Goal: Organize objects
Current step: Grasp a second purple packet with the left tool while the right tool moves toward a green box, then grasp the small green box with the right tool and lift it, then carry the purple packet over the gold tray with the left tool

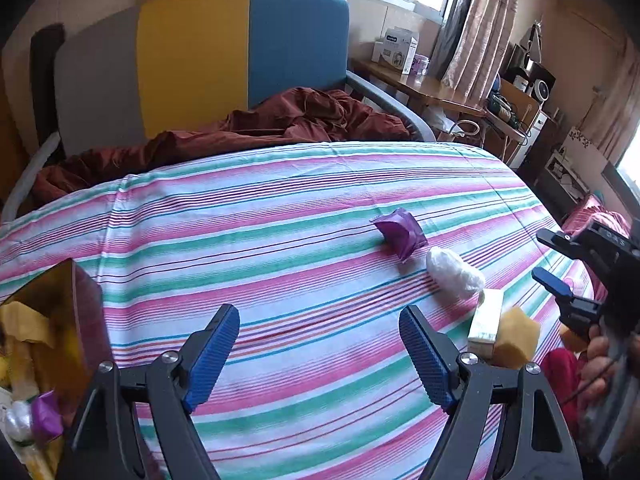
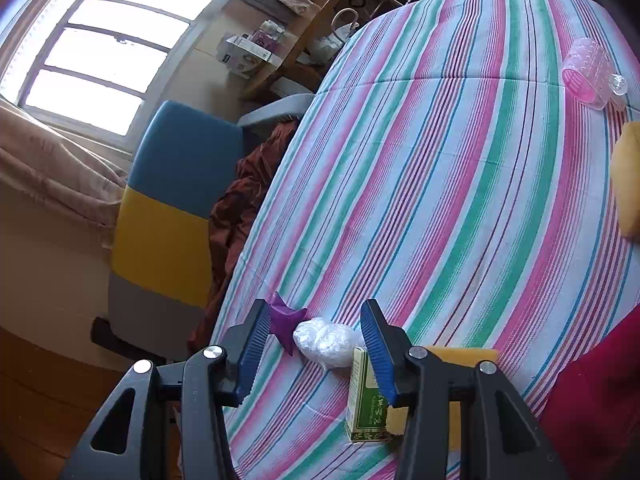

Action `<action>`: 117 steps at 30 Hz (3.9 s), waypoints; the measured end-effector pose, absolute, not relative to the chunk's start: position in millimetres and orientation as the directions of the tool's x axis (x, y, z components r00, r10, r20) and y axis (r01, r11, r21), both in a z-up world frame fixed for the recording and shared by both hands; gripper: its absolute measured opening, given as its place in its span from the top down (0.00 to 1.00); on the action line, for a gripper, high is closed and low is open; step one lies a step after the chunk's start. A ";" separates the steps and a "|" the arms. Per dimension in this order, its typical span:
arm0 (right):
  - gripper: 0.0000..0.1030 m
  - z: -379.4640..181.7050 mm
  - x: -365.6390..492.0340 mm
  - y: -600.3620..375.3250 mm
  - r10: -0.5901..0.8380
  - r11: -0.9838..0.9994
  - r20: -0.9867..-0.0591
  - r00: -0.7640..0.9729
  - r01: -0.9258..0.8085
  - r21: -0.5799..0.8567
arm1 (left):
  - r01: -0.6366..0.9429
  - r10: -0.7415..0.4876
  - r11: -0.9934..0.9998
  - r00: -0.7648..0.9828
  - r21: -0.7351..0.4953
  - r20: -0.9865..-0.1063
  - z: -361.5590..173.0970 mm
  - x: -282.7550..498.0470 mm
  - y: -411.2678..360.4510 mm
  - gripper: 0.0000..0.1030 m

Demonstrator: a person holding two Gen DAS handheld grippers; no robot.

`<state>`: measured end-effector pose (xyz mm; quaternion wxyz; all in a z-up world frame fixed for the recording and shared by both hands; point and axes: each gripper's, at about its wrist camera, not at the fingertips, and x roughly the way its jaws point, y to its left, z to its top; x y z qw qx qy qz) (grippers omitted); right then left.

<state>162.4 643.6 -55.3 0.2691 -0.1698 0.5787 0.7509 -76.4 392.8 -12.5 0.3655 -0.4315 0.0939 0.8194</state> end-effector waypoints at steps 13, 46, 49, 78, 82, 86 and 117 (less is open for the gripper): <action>0.40 -52.8 141.5 638.6 0.152 -0.259 -0.562 -0.813 -0.581 0.771 | -0.666 0.541 -0.702 -0.270 -0.251 -0.797 -44.9 -120.8 489.9 0.20; 0.40 -62.7 137.9 639.7 0.117 -0.224 -0.579 -0.807 -0.590 0.776 | -0.701 0.457 -0.704 -0.321 -0.116 -0.830 -85.2 -51.9 417.6 0.62; 0.40 -62.5 142.3 641.4 0.137 -0.201 -0.571 -0.809 -0.588 0.784 | -0.707 0.471 -0.699 -0.340 -0.109 -0.814 -82.7 -30.9 387.5 0.63; 0.40 -92.0 19.9 562.3 -0.137 -0.697 -0.881 -0.454 -0.588 0.412 | -0.731 0.537 -0.668 -0.344 -0.139 -0.770 -88.9 12.2 296.3 0.63; 0.40 -95.6 18.7 558.7 -0.130 -0.713 -0.895 -0.426 -0.587 0.383 | -0.731 0.542 -0.668 -0.347 -0.142 -0.766 -90.2 12.4 295.9 0.63; 0.41 -102.2 12.9 547.7 -0.094 -0.766 -0.933 -0.348 -0.573 0.291 | -0.733 0.541 -0.666 -0.348 -0.138 -0.766 -90.9 12.2 296.6 0.63; 0.71 -104.1 -5.8 494.8 -0.009 -0.916 -0.956 -0.293 -0.380 0.126 | -0.754 0.592 -0.644 -0.383 -0.131 -0.709 -56.3 27.2 290.0 0.64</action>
